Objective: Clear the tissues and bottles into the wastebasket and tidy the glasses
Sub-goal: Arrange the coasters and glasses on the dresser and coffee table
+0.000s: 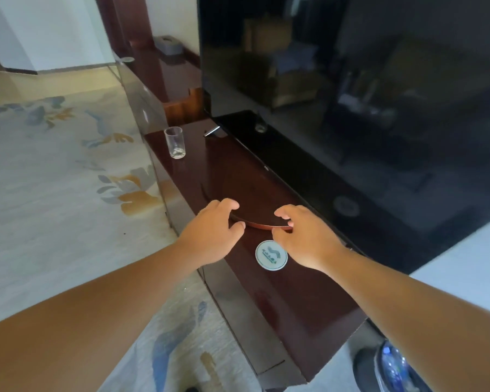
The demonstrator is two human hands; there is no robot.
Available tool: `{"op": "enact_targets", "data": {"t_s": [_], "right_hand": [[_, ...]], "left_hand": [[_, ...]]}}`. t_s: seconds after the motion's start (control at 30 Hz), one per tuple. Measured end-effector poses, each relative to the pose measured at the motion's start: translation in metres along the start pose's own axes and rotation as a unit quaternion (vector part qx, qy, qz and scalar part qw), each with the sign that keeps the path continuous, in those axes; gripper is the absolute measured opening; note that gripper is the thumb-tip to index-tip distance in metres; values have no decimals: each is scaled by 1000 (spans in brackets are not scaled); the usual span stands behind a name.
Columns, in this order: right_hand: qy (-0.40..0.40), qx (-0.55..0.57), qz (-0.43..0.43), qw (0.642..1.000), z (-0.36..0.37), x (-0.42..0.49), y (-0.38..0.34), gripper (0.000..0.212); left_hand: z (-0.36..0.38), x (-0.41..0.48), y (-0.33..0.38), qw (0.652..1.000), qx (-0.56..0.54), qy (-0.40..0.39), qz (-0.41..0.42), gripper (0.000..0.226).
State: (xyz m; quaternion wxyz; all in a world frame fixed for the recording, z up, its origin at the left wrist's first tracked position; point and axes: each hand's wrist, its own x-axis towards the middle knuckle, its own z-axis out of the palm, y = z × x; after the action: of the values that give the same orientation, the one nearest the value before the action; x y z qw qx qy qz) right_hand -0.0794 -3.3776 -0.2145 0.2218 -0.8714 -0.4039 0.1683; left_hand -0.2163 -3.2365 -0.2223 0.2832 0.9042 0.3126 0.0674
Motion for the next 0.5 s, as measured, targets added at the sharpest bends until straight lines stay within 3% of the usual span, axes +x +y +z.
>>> {"op": "enact_targets", "data": {"t_s": [0.23, 0.5], "right_hand": [[-4, -12, 58, 998, 27, 30, 1, 45], [-70, -37, 114, 990, 64, 52, 38, 51]], "left_hand": [[12, 48, -25, 996, 9, -72, 44, 47], [51, 71, -44, 993, 7, -114, 41, 45]]}}
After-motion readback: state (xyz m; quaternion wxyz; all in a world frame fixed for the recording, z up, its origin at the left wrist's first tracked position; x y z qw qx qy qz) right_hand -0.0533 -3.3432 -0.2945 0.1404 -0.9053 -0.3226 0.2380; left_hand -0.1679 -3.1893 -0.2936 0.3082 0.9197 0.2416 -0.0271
